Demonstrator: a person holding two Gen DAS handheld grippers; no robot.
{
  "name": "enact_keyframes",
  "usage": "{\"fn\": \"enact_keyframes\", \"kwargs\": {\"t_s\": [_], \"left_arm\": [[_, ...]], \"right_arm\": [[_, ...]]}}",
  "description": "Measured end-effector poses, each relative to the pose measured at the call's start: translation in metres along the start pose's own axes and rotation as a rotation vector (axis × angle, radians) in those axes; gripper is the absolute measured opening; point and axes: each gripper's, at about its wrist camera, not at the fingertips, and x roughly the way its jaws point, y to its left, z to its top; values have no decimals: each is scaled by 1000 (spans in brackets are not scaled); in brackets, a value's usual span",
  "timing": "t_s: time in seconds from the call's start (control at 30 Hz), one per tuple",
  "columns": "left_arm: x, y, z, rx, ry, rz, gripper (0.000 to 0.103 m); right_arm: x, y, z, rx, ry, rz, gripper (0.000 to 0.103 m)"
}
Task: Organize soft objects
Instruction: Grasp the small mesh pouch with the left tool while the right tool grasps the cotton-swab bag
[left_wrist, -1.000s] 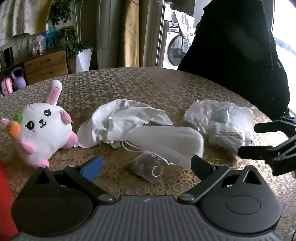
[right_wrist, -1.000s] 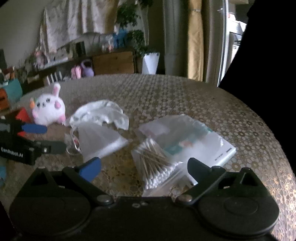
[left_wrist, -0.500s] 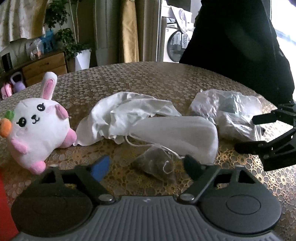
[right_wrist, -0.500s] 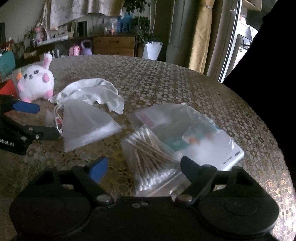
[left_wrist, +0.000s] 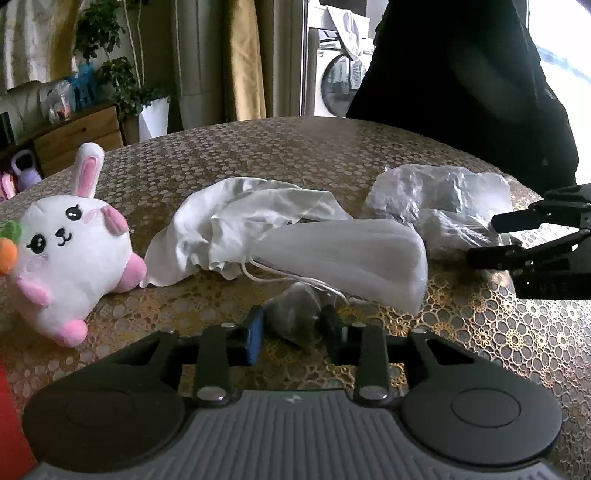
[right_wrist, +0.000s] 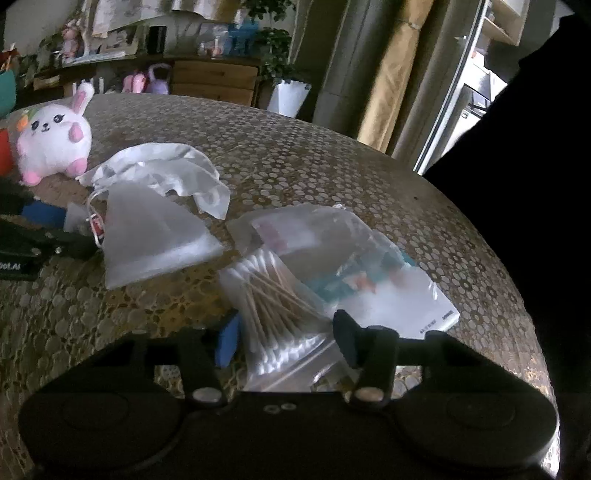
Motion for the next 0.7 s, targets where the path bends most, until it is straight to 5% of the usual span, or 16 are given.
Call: {"fn": "enact_keyframes", "kwargs": {"t_s": [0.37,0.7], "left_arm": [[-14,11,-2,-44,25,-6,13],[-53,26,-7,-85,0,-21,8]], "right_arm": [[-24,3,3,23,-42,-11,38],[-71,7,2,103,-90,48,37]]}}
